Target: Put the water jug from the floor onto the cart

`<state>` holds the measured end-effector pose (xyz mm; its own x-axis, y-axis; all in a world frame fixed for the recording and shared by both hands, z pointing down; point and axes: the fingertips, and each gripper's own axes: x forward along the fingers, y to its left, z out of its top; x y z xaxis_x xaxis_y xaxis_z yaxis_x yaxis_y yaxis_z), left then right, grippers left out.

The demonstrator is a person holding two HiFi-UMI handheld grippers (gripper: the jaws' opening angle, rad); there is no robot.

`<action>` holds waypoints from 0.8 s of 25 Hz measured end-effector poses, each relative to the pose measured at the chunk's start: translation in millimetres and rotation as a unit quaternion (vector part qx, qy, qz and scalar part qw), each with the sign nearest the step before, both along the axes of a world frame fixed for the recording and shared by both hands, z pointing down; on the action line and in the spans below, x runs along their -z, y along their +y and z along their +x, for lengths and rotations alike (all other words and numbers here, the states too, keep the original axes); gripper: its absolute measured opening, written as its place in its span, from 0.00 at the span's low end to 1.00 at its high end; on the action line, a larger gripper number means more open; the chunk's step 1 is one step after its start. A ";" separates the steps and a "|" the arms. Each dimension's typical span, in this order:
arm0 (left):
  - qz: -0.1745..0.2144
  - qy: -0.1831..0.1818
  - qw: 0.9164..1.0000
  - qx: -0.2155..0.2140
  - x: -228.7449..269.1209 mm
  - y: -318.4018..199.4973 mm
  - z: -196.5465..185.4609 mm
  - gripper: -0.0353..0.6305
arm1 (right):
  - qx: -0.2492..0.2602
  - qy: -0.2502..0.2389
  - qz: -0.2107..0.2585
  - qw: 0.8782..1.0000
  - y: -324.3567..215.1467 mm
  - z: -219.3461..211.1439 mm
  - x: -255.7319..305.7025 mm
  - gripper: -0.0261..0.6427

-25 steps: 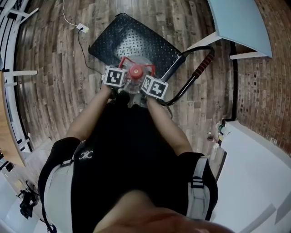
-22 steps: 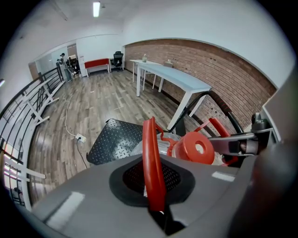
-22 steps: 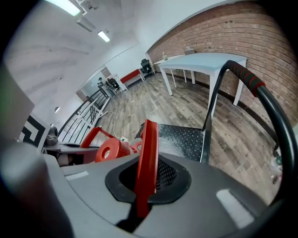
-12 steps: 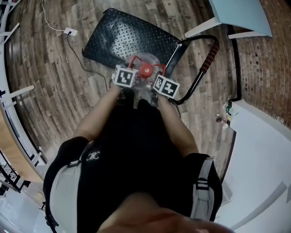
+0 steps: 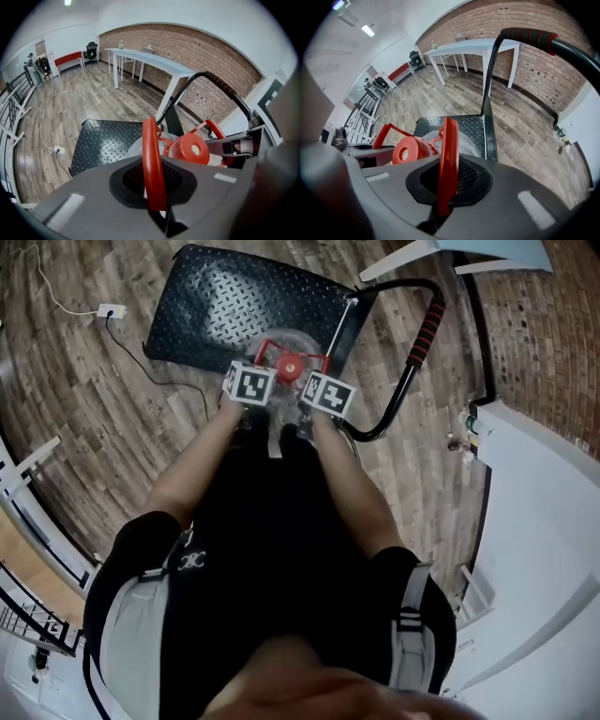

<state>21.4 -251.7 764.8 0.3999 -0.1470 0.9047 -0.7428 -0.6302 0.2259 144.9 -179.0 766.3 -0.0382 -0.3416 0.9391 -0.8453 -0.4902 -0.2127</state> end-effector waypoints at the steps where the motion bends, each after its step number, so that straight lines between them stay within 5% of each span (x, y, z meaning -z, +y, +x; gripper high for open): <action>1: -0.007 -0.001 1.000 0.000 -4.2 1.6 1.1 0.08 | -0.002 0.004 -0.004 1.000 0.4 2.0 -3.5 0.06; 20: -0.028 -0.065 0.997 0.021 -59.7 10.9 -6.6 0.08 | 0.042 0.021 -0.028 0.999 3.3 12.3 -46.1 0.06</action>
<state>14.8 -240.8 824.5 0.2724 -0.1097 0.9559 -0.7934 -0.5876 0.1586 157.1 -175.7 812.4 -0.0250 -0.2856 0.9580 -0.8911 -0.4279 -0.1509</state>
